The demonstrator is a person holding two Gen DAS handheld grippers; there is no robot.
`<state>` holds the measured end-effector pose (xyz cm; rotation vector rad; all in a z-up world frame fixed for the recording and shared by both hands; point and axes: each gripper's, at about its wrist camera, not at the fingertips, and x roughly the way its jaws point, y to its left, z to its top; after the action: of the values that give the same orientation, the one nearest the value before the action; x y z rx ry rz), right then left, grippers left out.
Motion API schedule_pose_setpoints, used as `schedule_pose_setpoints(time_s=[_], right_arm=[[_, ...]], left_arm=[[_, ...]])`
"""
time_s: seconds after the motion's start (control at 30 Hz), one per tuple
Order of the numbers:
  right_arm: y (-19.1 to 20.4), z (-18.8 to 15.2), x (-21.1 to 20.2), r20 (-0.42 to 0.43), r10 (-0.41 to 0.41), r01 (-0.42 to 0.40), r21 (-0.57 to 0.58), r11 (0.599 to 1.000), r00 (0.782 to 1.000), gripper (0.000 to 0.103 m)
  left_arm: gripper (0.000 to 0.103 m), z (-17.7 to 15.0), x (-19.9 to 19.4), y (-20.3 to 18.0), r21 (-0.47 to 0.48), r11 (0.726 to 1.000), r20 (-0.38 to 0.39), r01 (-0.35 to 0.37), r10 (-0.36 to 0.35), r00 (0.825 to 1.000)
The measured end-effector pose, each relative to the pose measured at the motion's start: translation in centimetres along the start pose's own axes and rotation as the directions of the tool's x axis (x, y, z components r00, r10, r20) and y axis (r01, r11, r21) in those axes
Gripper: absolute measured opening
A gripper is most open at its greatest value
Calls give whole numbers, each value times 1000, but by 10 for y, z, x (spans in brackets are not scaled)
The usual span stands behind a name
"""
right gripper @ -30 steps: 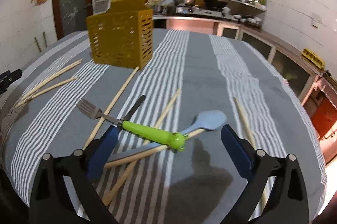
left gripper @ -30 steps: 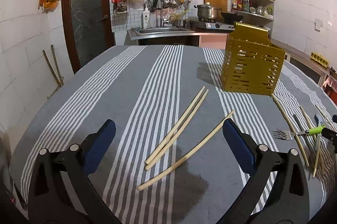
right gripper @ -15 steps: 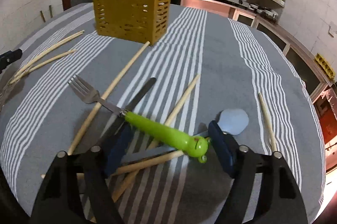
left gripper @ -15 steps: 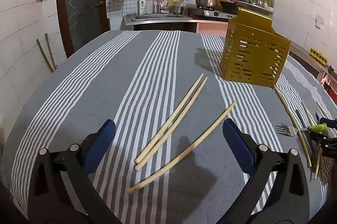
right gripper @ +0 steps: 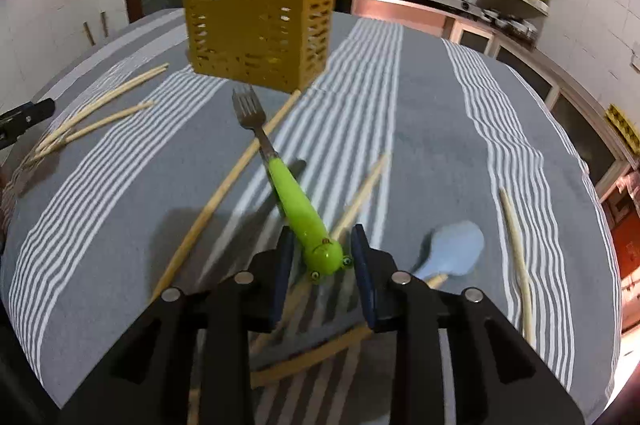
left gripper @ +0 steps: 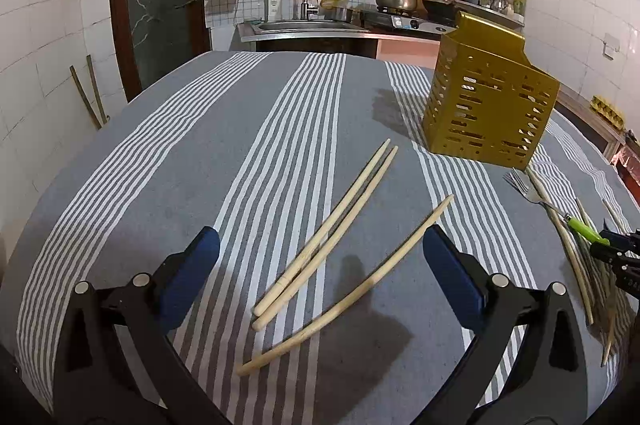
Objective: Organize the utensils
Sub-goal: 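Grasp the green-handled fork with the right tool while the left tool grasps a chopstick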
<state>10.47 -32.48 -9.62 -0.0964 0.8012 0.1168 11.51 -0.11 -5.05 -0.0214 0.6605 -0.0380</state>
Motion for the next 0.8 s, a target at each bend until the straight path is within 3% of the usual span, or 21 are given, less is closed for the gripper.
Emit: schedule_pose_setpoints(time_s=[0.2, 0.3, 0.43, 0.6, 0.67, 0.8], right_arm=[[5, 10, 8, -1, 9, -9, -27, 1000, 1000, 30], [7, 11, 12, -21, 28, -28, -40, 999, 999, 25], [7, 10, 11, -33, 54, -55, -23, 998, 998, 22], [8, 13, 14, -43, 74, -75, -27, 997, 996, 22], [9, 15, 16, -44, 76, -77, -31, 997, 996, 23], [10, 18, 19, -47, 78, -80, -40, 996, 996, 23]], left_arm=[[98, 5, 10, -6, 34, 999, -31, 10, -9, 999], [96, 8, 16, -16, 89, 995, -53, 32, -27, 998], [80, 11, 28, -34, 185, 979, -100, 82, -64, 993], [66, 11, 51, -59, 265, 952, -196, 151, -100, 976], [56, 9, 63, -68, 286, 941, -247, 179, -108, 963], [51, 10, 76, -75, 290, 937, -281, 194, -110, 953]])
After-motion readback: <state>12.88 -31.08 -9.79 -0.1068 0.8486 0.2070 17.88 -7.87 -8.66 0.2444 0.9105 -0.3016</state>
